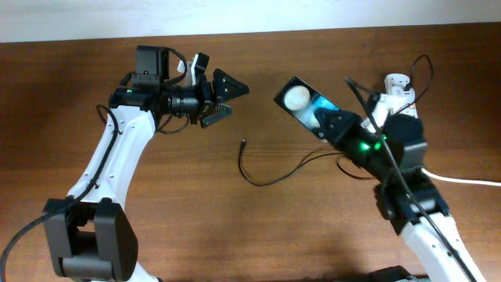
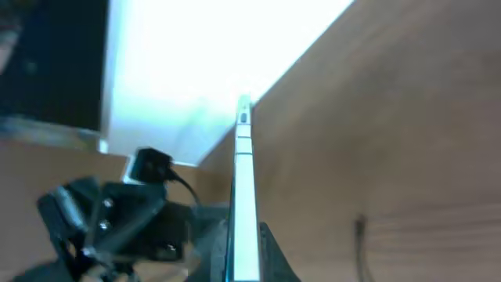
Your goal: Plug charger to phone and switch on socket
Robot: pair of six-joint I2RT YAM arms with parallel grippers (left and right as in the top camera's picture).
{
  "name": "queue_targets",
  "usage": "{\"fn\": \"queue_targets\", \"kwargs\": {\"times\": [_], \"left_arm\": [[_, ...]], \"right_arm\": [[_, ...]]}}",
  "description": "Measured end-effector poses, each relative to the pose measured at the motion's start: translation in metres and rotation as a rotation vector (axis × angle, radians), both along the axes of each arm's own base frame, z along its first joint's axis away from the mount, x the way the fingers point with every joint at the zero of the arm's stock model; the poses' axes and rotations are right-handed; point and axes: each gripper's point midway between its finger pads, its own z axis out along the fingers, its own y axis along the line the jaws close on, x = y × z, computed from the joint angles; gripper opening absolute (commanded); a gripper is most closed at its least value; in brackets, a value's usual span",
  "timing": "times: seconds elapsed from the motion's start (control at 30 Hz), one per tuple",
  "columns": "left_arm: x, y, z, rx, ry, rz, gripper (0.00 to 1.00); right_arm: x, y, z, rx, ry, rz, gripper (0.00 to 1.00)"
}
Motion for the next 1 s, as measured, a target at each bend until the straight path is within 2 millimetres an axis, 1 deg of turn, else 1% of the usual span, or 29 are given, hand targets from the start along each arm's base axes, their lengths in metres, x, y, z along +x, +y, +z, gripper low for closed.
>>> {"fn": "queue_targets", "kwargs": {"times": [0.1,0.13,0.17,0.2,0.27,0.3,0.43,0.47,0.5,0.6,0.63,0.7,0.93,1.0], "left_arm": [[-0.002,-0.002,0.004,-0.040,0.072,0.017,1.00],[-0.002,-0.003,0.006,-0.051,0.084,0.018,1.00],[-0.001,-0.004,0.009,-0.068,0.089,0.017,1.00],[0.000,-0.005,0.012,-0.080,0.091,0.018,0.98],[0.005,-0.006,0.018,-0.103,0.088,0.027,0.93],[0.007,-0.007,0.021,-0.112,0.079,0.031,0.91],[0.016,-0.008,0.033,-0.152,0.082,0.057,0.84],[0.018,-0.009,0.035,-0.159,0.083,0.064,0.84],[0.021,-0.009,0.038,-0.167,0.084,0.073,0.78],[0.025,-0.009,0.043,-0.182,0.078,0.085,0.73],[0.027,-0.009,0.044,-0.187,0.081,0.093,0.72],[0.029,-0.009,0.046,-0.191,0.078,0.099,0.72],[0.033,-0.008,0.045,-0.184,0.077,0.123,0.72],[0.035,-0.008,0.049,-0.190,0.055,0.122,0.71]], "right_arm": [[0.017,0.032,0.003,0.102,-0.010,-0.022,0.04],[0.026,0.046,0.004,0.145,-0.022,-0.041,0.04],[0.029,0.053,0.000,0.162,-0.014,-0.050,0.04],[0.033,0.060,-0.004,0.184,-0.006,-0.065,0.04],[0.043,0.074,-0.007,0.240,-0.016,-0.106,0.04],[0.048,0.078,-0.004,0.271,-0.038,-0.127,0.04],[0.059,0.083,0.002,0.325,-0.084,-0.182,0.04],[0.063,0.083,0.004,0.330,-0.084,-0.193,0.04],[0.066,0.085,0.008,0.335,-0.091,-0.198,0.04],[0.066,0.094,0.023,0.356,-0.113,-0.185,0.04],[0.064,0.099,0.024,0.355,-0.109,-0.174,0.04],[0.061,0.105,0.019,0.345,-0.093,-0.163,0.04],[0.060,0.106,0.017,0.342,-0.088,-0.162,0.04],[0.059,0.109,0.017,0.342,-0.088,-0.156,0.04]]}}
